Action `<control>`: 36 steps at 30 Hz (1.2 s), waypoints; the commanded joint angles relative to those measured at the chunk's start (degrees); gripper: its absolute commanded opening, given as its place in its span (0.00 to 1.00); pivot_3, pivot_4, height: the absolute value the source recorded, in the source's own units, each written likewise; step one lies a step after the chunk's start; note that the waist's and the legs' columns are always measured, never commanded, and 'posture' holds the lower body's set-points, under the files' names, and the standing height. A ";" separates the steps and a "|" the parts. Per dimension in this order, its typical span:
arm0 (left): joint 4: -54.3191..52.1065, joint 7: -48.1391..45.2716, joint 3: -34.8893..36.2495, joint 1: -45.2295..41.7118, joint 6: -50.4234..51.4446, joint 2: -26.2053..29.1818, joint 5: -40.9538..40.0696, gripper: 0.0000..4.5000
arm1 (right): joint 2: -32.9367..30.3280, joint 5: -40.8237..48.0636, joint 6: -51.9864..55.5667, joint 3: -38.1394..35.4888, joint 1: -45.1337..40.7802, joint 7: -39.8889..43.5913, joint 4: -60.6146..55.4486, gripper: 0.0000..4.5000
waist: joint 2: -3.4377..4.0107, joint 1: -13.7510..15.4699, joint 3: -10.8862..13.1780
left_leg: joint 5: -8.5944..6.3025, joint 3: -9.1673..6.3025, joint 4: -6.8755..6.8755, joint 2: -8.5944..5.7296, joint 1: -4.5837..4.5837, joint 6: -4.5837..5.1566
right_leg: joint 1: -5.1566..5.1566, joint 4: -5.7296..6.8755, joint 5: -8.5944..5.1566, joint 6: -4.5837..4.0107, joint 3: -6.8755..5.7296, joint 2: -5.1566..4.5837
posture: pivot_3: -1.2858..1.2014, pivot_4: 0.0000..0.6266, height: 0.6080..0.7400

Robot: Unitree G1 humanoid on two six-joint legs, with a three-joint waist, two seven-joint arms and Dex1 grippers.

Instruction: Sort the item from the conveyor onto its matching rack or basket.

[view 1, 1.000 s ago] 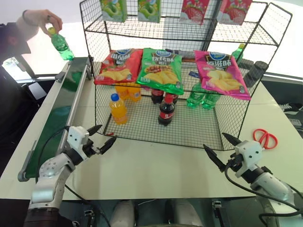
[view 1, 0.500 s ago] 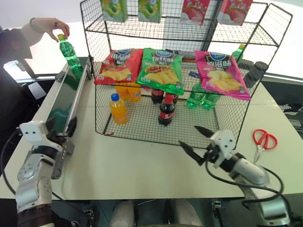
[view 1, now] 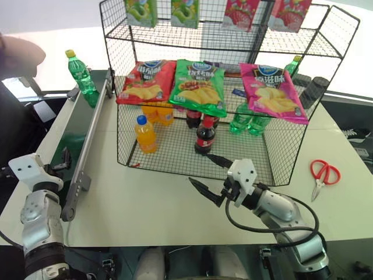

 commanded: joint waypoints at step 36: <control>-0.58 -0.71 -1.40 -1.06 -5.44 -1.34 1.55 1.00 | -0.11 3.71 3.47 1.69 -1.16 3.56 -1.36 0.99 | -0.01 -0.02 0.00 | 0.00 0.01 -0.01 -0.02 -0.02 0.00 | 0.00 0.00 0.00 0.00 -0.03 -0.20 | 0.52 0.24 1.00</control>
